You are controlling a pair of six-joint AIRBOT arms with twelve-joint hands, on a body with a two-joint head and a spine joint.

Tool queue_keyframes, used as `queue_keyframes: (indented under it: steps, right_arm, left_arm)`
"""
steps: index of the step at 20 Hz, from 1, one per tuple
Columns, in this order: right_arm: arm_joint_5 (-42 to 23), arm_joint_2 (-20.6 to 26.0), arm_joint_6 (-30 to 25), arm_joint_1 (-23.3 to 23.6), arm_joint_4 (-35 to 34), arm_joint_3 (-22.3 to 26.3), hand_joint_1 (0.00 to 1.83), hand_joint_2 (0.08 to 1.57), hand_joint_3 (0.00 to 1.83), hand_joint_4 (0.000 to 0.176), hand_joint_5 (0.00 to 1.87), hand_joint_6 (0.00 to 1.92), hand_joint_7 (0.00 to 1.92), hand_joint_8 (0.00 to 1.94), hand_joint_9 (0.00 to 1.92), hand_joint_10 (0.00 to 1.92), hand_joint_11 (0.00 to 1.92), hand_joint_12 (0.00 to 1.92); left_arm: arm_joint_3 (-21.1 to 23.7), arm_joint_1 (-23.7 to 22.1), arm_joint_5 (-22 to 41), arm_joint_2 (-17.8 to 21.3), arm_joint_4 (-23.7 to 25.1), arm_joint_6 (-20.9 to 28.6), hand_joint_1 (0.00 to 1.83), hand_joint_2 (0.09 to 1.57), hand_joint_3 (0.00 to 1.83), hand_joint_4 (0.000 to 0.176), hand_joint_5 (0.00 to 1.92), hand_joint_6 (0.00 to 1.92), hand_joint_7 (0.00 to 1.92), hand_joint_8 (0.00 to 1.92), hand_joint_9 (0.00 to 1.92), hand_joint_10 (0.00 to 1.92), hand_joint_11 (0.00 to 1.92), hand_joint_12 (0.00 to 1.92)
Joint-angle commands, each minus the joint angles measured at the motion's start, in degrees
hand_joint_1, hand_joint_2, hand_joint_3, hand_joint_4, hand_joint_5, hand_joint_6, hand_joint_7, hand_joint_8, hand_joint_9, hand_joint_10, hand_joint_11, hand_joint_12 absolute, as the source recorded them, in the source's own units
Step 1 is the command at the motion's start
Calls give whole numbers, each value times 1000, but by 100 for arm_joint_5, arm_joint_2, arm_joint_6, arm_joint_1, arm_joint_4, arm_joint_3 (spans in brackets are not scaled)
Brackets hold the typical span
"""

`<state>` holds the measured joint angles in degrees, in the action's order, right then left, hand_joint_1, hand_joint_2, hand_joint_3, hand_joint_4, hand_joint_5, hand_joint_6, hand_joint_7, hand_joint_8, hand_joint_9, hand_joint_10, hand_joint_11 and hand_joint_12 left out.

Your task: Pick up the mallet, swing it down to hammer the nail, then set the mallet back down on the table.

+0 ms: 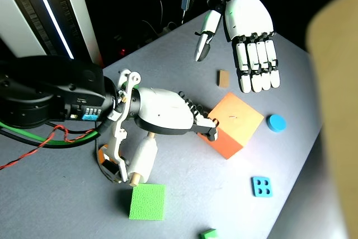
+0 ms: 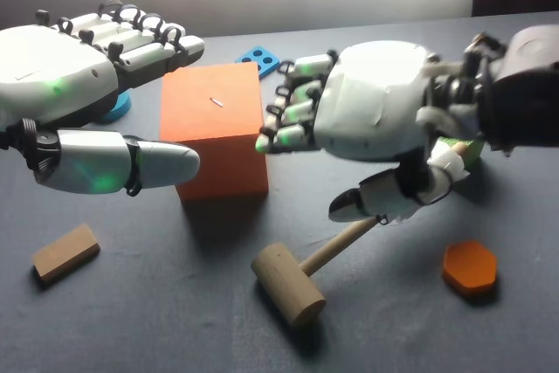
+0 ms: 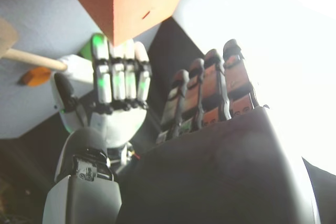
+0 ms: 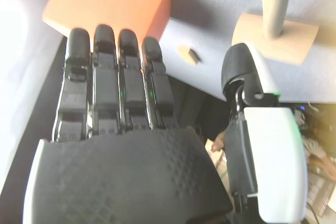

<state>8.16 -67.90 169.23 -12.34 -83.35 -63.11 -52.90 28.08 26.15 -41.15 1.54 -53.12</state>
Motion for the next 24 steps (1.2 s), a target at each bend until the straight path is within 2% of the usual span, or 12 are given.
queue_keyframes:
  steps: [1, 6, 7, 8, 9, 10, 11, 13, 14, 15, 20, 24]
  right_arm:
    - [-150, 160, -124, 161, -69, 92, 429, 1129, 0, 0, 297, 3, 324, 2, 329, 1, 6, 782]
    - [-887, 1058, -435, 392, -60, 1021, 488, 1063, 0, 0, 484, 13, 571, 22, 586, 44, 160, 951]
    - [-1044, 1230, -481, 405, -60, 1156, 504, 1055, 0, 0, 568, 33, 657, 55, 669, 93, 204, 1081]
    - [-1163, 1408, -556, 413, -59, 1284, 497, 1072, 5, 0, 563, 202, 590, 378, 468, 768, 219, 1339]
    - [-1168, 1559, -569, 428, -59, 1379, 497, 1072, 5, 0, 563, 202, 590, 378, 468, 768, 219, 1339]
    - [-1169, 1712, -571, 443, -59, 1464, 528, 1058, 0, 0, 359, 1359, 272, 1594, 308, 1690, 296, 1805]
    - [-1145, 1843, -573, 460, -59, 1534, 528, 1058, 0, 0, 359, 1359, 272, 1594, 308, 1690, 296, 1805]
    - [-1100, 2084, -675, 490, -59, 1643, 353, 1076, 1, 0, 678, 1920, 696, 1940, 735, 1921, 868, 1921]
    - [-1099, 2159, -748, 498, -59, 1675, 339, 1061, 0, 0, 1009, 1921, 1045, 1941, 1069, 1921, 1158, 1921]
    - [-1099, 2273, -813, 518, -59, 1726, 292, 1067, 0, 0, 1238, 1921, 1278, 1941, 1299, 1921, 1375, 1921]
    - [-783, 2578, -765, 518, -59, 1809, 920, 1439, 12, 0, 1425, 1921, 1576, 1941, 1617, 1921, 1675, 1921]
    - [-628, 2577, -713, 495, -59, 1789, 853, 1473, 13, 0, 1382, 1921, 1542, 1941, 1587, 1921, 1642, 1921]
  left_arm:
    - [-1, -74, 625, 83, -37, -20, 0, 1177, 0, 0, 20, 6, 13, 3, 7, 1, 10, 5]
    - [26, -81, 625, 118, -37, -20, 0, 1209, 0, 0, 288, 3, 380, 7, 329, 27, 143, 176]
    - [30, -81, 625, 118, -37, -20, 0, 1219, 0, 0, 411, 45, 497, 65, 444, 81, 104, 586]
    - [39, -81, 625, 125, -37, -20, 128, 1202, 4, 0, 249, 930, 310, 983, 273, 830, 61, 1184]
    - [48, -78, 625, 137, -37, -20, 128, 1202, 4, 0, 249, 930, 310, 983, 273, 830, 61, 1184]
    - [56, -77, 625, 142, -37, -24, 274, 1175, 0, 0, 254, 1723, 254, 1733, 328, 1703, 264, 1774]
    - [62, -78, 625, 145, -37, -32, 274, 1175, 0, 0, 254, 1723, 254, 1733, 328, 1703, 264, 1774]
    - [93, -80, 625, 158, -37, -37, 71, 1214, 1, 0, 1199, 1643, 1245, 1920, 1231, 1921, 1091, 1921]
    - [109, -80, 625, 162, -37, -37, 91, 1217, 0, 136, 1343, 1548, 1400, 1921, 1423, 1921, 1318, 1921]
    - [127, -80, 625, 166, -37, -37, 120, 1210, 0, 168, 1373, 1581, 1458, 1921, 1502, 1921, 1422, 1921]
    - [121, -100, 609, 159, -39, -17, 1037, 1429, 0, 176, 1524, 1921, 1681, 1921, 1790, 1921, 1867, 1921]
    - [146, -267, 492, 102, -38, -101, 1005, 1447, 4, 176, 1476, 1921, 1572, 1921, 1655, 1921, 1703, 1921]
